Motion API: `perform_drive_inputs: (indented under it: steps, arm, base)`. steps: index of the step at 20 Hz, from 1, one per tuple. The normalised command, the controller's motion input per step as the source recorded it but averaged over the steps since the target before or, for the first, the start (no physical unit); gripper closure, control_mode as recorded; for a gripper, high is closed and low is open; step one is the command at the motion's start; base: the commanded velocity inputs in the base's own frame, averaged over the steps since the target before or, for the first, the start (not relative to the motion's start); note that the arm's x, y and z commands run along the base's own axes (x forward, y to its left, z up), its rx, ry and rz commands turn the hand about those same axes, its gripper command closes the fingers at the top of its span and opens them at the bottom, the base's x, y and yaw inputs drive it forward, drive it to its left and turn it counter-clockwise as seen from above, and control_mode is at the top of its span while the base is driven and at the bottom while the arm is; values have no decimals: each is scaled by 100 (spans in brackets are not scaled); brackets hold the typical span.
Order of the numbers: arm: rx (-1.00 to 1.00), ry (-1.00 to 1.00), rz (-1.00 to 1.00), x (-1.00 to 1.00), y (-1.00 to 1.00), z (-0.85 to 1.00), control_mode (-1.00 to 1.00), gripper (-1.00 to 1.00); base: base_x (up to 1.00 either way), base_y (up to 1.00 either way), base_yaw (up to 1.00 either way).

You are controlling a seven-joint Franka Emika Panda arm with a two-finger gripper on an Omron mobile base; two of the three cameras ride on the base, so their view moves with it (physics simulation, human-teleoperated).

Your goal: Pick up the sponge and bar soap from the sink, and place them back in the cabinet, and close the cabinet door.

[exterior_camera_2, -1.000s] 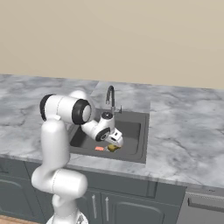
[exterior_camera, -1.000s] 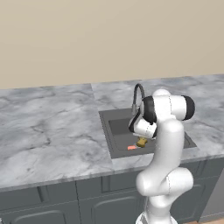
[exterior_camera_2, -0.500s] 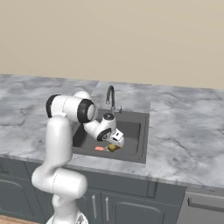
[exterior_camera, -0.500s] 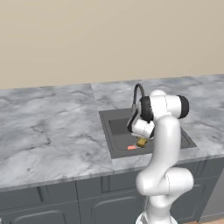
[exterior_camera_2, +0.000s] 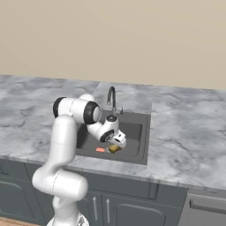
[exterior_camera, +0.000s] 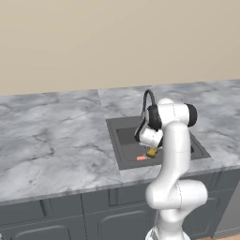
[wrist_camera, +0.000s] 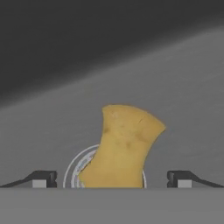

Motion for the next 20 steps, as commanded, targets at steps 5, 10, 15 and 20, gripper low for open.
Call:
perform_drive_inputs:
  steps: [5, 10, 15, 20]
  arm:
    - [0, 0, 0, 21, -5, -22, -100, -100]
    - [0, 0, -1, 11, -5, -11, -100, -100]
    - [0, 0, 0, 0, -4, -9, -100, -100]
    - [0, 0, 0, 0, -5, -9, -100, -100]
  base:
    - [0, 0, 0]
    - [0, 0, 0]
    - [0, 0, 0]
    - [0, 0, 0]
